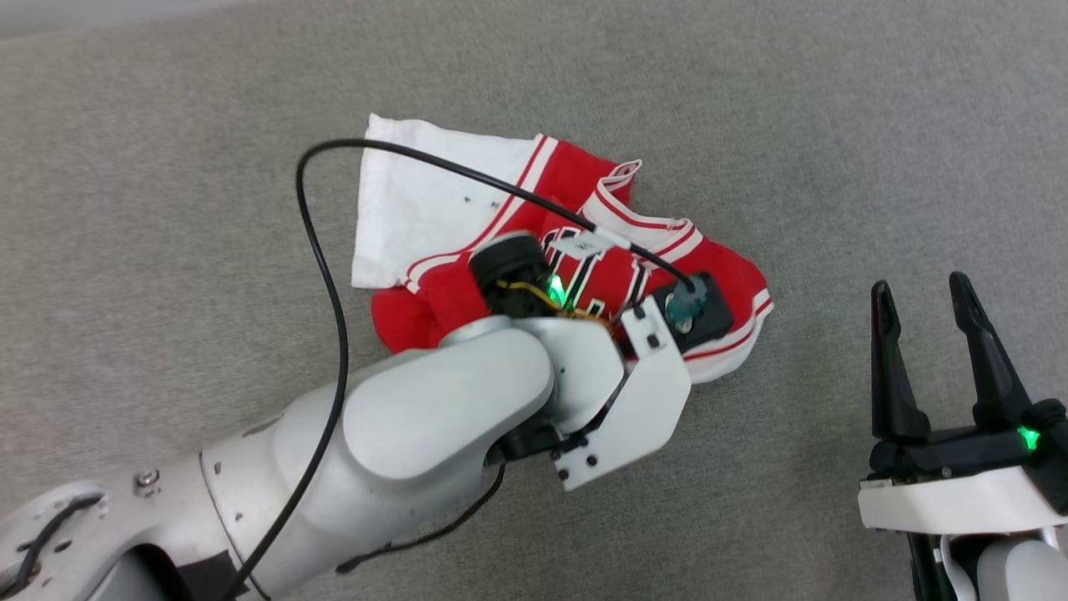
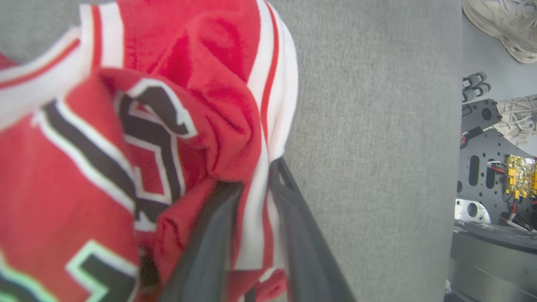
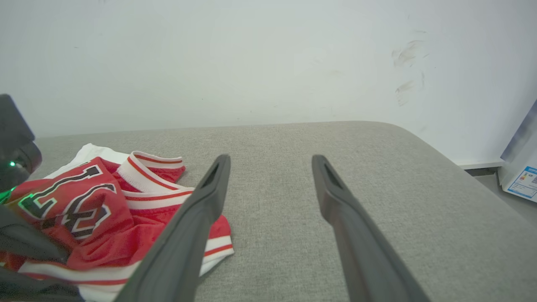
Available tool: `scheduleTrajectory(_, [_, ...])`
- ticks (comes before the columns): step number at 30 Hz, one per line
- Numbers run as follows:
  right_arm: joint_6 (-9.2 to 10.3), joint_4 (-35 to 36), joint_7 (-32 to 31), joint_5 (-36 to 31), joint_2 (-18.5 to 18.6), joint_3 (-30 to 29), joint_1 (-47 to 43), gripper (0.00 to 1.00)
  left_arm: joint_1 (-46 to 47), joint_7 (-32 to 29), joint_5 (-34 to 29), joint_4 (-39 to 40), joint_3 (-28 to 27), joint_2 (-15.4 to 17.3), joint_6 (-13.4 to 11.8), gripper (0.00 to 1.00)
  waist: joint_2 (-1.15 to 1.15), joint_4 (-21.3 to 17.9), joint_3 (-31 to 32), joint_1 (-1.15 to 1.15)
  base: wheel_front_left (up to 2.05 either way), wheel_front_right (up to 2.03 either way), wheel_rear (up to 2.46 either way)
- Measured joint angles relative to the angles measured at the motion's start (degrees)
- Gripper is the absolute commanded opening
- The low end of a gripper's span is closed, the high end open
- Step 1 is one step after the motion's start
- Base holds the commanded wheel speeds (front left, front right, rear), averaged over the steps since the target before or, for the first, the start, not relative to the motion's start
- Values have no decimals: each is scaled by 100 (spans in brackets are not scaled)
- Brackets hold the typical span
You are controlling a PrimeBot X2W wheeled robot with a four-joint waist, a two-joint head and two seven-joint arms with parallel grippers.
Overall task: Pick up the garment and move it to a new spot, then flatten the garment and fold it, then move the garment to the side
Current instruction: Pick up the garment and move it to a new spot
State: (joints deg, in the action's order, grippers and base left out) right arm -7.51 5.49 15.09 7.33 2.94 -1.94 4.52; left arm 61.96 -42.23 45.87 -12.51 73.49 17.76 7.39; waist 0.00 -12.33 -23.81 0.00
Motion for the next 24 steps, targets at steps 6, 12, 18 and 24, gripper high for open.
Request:
scheduleTrajectory(6, [0, -47, 0, -112, 0, -74, -254, 100, 288, 1752, -27, -81, -181, -107, 0, 100, 0, 183, 416, 0, 0, 0, 0])
scheduleTrajectory(12, [0, -51, 0, -238, -1, -169, -485, 100, 186, 3435, -519, -253, -668, -132, -430, 100, 0, 485, 868, 0, 0, 0, 0])
scheduleTrajectory(18, [0, -35, 0, -311, -1, -368, -571, 100, -375, 5050, -1045, -442, -1095, -1, -1412, 100, 0, 851, 1126, 0, 0, 0, 0])
scheduleTrajectory(24, [0, -32, 0, -319, -1, -497, -625, 100, -1185, 5707, -1244, -401, -1794, 175, -2475, 100, 0, 1091, 1293, 0, 0, 0, 0])
